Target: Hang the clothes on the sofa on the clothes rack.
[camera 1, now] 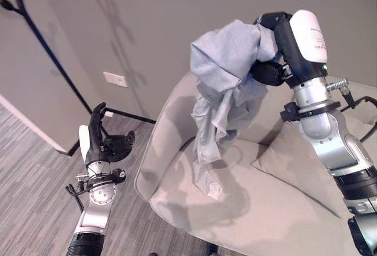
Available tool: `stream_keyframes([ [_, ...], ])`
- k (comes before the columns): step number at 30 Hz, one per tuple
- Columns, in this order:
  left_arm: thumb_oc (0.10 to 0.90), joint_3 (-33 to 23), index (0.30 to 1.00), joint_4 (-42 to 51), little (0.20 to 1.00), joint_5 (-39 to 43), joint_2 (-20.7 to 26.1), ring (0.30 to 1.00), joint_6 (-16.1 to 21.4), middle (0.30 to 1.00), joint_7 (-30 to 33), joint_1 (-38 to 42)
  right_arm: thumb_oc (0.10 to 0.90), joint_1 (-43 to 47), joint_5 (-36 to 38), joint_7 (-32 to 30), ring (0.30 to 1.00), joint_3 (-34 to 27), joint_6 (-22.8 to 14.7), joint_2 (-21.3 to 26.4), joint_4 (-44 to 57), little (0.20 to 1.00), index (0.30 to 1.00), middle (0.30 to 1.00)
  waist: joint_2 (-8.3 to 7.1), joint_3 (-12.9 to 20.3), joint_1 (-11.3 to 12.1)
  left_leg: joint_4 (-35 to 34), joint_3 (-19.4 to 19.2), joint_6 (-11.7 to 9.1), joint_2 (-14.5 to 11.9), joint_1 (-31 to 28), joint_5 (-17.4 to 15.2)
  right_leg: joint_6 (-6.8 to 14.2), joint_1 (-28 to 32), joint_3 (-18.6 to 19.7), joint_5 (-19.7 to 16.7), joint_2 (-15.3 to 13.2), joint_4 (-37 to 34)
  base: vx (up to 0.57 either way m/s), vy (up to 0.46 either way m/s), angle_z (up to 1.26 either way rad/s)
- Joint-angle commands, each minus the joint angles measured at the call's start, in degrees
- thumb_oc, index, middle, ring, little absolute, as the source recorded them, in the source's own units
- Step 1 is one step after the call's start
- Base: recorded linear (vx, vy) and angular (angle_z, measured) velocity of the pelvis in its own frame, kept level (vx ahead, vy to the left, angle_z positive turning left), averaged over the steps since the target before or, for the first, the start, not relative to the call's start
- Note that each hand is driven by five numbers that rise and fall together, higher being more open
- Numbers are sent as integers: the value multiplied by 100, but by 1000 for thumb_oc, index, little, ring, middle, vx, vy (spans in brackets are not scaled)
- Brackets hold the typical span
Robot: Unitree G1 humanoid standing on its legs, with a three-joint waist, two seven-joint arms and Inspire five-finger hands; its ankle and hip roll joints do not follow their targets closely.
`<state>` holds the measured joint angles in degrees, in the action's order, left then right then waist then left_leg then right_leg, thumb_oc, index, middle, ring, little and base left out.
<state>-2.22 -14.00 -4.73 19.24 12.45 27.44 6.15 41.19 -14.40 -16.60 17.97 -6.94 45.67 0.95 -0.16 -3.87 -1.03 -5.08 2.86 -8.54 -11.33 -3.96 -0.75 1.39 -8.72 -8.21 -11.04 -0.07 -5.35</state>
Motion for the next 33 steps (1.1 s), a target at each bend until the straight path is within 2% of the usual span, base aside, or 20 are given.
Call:
stream_keyframes([
  [1,800,449,900,-37,900,167,361,900,723,900,268,467,400,886,489,-502,300,-372,-483,-249,209,300,300,300,-196,741,134,57,147,-13,-213,-79,-338,573,437,58,1031,-493,35,38,-50,-45],
  [2,800,816,900,-94,900,593,119,900,803,900,-21,619,400,1087,762,-492,300,-233,-552,-407,219,300,300,300,-211,759,86,60,107,-14,-218,-107,-329,559,464,91,1047,-476,35,29,-46,-28],
  [10,800,1688,900,-480,900,1045,-337,900,799,900,-470,997,400,1761,1023,-601,300,76,-581,-828,180,300,300,300,-234,744,-39,41,126,-5,-222,-133,-307,520,511,131,1067,-461,35,6,-7,-2],
  [18,800,2283,900,-1222,900,1259,-687,900,742,900,-430,1894,400,2240,1475,-534,300,460,-715,-1699,466,300,300,300,-277,745,-258,13,19,-16,-222,-178,-308,522,432,291,1016,-435,35,6,-4,-3],
  [21,800,2437,900,-1870,900,1068,-867,900,642,900,-137,2362,400,2235,1714,-455,300,648,-783,-2090,633,300,300,300,-272,753,-362,8,-65,-17,-214,-217,-301,515,396,429,958,-405,35,25,-10,-17],
  [24,800,2433,900,-2365,900,806,-901,900,465,900,218,2695,400,2126,1910,-423,300,740,-851,-2163,829,300,300,300,-262,755,-446,8,-108,-13,-202,-231,-286,502,381,510,923,-382,35,27,-8,-13],
  [25,737,2434,806,-2377,806,804,-907,806,471,806,221,2704,400,2125,1911,-422,300,739,-848,-2158,834,300,300,300,-260,752,-440,8,-112,-13,-202,-233,-286,502,381,514,923,-381,35,21,-8,-12],
  [26,400,2421,300,-2568,300,694,-892,300,378,300,346,2847,400,2075,1996,-412,300,768,-881,-2159,926,300,300,300,-257,754,-468,8,-124,-14,-201,-235,-282,500,370,537,915,-373,35,22,-18,-17],
  [27,400,2304,300,-3012,300,475,-789,300,196,300,740,3136,400,1947,2151,-393,300,865,-956,-2077,1149,300,300,300,-236,742,-541,8,-158,-22,-209,-248,-241,500,342,568,895,-346,35,32,-26,-28],
  [29,400,2101,300,-2941,300,551,-704,300,185,300,960,3129,400,1847,2209,-391,300,901,-980,-1966,1304,300,300,300,-221,730,-556,8,-182,-42,-229,-264,-195,500,321,593,902,-318,35,29,-21,-24],
  [31,400,1546,300,-2195,300,626,-451,300,148,300,1335,2727,400,1631,2246,-457,300,812,-962,-1677,1420,300,300,300,-222,719,-509,8,-209,-94,-314,-286,-74,494,289,579,963,-257,35,52,-35,-10],
  [33,400,1359,300,-1891,300,571,-345,300,116,300,1428,2535,400,1583,2243,-465,300,769,-948,-1620,1419,300,300,300,-225,717,-483,8,-213,-104,-344,-289,-40,486,283,572,983,-232,35,25,-22,-7],
])
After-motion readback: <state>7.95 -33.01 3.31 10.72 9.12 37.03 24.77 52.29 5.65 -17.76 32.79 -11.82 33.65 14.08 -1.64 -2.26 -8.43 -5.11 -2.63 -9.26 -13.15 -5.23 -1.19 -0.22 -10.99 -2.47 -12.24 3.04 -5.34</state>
